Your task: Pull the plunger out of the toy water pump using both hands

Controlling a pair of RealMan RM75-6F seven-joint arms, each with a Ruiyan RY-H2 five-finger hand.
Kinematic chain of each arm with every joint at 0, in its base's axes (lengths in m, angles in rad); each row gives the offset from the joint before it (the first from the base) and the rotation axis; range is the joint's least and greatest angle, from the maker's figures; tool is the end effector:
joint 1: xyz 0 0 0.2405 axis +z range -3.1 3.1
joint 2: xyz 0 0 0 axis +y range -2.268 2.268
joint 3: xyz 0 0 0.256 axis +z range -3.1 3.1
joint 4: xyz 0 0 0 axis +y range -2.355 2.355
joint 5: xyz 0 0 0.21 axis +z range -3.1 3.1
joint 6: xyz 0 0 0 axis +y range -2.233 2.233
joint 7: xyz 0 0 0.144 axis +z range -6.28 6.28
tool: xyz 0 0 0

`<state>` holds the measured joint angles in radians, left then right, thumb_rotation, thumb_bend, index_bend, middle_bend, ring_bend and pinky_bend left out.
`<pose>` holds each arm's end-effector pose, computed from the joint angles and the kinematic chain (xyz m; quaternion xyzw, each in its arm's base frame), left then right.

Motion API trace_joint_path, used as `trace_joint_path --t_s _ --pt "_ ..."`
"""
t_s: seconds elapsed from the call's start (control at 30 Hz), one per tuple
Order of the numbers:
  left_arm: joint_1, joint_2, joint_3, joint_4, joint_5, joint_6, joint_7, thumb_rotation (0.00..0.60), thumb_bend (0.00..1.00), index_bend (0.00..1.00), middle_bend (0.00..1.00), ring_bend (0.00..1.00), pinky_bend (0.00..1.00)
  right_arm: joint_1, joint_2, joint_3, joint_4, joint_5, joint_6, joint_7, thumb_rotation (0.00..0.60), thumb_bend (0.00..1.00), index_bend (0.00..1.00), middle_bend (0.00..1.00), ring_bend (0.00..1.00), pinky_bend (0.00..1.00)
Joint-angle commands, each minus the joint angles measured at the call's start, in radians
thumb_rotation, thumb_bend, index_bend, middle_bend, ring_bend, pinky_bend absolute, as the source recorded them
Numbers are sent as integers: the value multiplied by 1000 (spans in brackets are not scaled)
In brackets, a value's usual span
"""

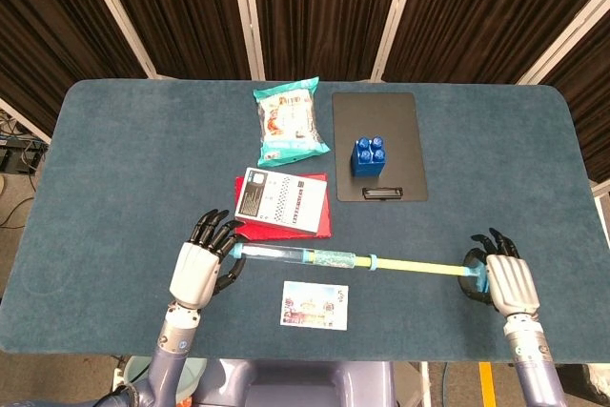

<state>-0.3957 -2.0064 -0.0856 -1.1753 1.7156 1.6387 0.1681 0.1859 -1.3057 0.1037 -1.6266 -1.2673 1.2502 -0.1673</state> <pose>-0.1317 0.2264 -0.0551 -0.5827 -0.2924 -0.6245 0.4301 -0.3015 -0.2158 0.0806 0.5882 -0.4823 0.3366 0.5551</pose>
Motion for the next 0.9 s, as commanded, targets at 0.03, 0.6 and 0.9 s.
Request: trace_joint_path --t_s 0.03,0.6,0.9 --pt "3 5 3 -7 5 6 -1 600 555 742 287 148 163 0 9 8 1 7 4 10 600 475 705 223 56 109" --pt "13 31 16 -59 40 41 -3 600 555 743 289 148 163 6 28 37 32 38 -1 68 600 476 703 225 59 109" --pt "20 53 20 -99 52 52 -7 600 554 743 289 148 163 6 35 44 43 40 3 89 600 474 701 224 59 109"
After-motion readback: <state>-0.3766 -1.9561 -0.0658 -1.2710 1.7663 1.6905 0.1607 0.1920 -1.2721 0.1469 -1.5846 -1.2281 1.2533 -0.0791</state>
